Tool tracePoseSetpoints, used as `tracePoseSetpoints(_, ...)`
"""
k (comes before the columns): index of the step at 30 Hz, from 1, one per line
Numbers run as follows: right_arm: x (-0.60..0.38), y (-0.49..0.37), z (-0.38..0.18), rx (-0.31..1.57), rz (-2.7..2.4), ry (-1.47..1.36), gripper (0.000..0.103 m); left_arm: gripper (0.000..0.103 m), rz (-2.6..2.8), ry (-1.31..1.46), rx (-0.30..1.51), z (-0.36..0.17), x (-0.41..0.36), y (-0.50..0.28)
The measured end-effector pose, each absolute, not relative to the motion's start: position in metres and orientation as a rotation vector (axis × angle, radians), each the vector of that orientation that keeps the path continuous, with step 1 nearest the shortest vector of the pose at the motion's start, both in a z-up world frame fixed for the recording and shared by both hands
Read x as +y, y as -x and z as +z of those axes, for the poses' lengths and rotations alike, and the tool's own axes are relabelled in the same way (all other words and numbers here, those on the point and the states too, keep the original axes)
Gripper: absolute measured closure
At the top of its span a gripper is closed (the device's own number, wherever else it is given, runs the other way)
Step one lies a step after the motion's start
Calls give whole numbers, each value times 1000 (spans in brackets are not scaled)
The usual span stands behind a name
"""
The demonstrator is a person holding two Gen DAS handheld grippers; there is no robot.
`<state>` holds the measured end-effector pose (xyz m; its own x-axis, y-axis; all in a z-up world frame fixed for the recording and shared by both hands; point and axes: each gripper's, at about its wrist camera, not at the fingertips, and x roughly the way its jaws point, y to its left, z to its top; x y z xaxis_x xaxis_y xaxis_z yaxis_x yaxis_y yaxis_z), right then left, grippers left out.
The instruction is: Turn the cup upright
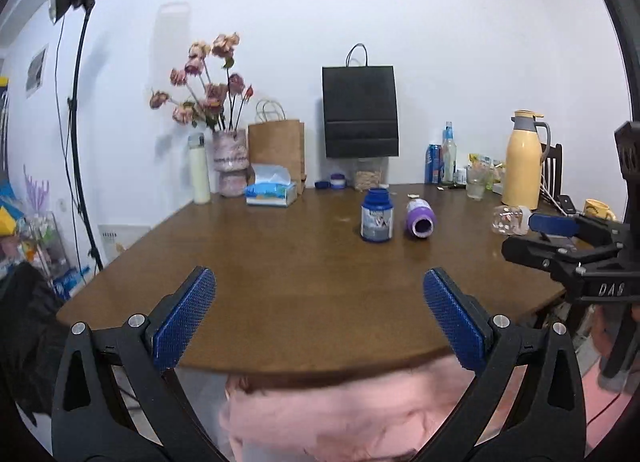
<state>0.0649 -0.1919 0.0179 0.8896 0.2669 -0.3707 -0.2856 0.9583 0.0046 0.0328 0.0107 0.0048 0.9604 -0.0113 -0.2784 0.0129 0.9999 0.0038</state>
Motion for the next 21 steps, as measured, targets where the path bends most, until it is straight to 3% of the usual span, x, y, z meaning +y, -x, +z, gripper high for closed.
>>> tracePoseSetpoints(9,-180,-5,-9,362,286,-42,14,0,31,70,311,-2,16,-9)
tracePoseSetpoints(21,-189,-8,-4,358,259,-84,14,0,10,17,271,1,6,-1)
